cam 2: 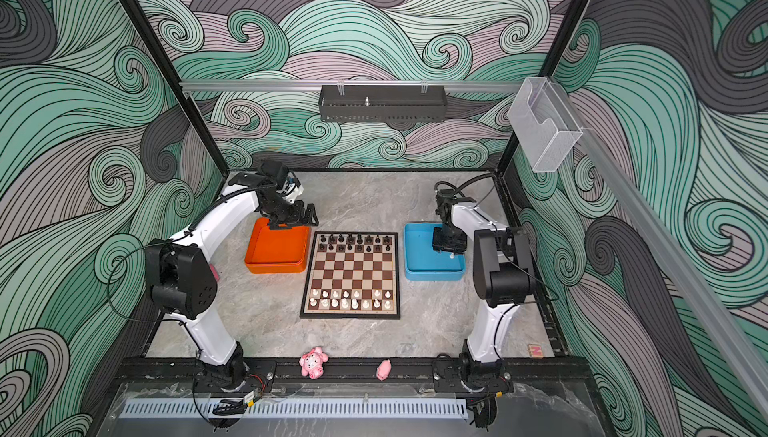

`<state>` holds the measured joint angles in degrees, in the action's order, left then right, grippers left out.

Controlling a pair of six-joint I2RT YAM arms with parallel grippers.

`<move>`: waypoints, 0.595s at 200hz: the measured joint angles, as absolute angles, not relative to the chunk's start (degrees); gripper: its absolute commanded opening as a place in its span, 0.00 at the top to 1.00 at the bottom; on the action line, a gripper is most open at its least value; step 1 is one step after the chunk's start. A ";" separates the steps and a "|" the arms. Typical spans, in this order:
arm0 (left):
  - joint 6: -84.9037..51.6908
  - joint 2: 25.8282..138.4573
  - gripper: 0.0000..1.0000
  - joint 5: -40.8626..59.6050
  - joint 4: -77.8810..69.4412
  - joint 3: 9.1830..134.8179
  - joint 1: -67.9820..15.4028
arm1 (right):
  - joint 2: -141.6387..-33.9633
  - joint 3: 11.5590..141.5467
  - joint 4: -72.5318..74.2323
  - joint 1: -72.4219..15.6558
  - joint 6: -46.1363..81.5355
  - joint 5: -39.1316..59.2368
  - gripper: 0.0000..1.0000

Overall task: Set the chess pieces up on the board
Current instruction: 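Lower the right gripper onto the last white pawn in the blue bin and close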

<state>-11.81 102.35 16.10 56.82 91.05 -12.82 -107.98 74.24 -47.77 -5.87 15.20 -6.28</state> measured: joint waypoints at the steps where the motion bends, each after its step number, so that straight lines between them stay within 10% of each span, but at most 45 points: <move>1: -11.79 102.35 0.01 16.10 56.84 91.05 -12.82 | -107.98 74.24 -47.77 -5.85 15.22 -6.26 0.54; 119: -12.03 103.48 0.01 16.12 57.08 92.01 -12.82 | -108.01 73.78 -47.64 -4.51 15.25 -6.48 0.72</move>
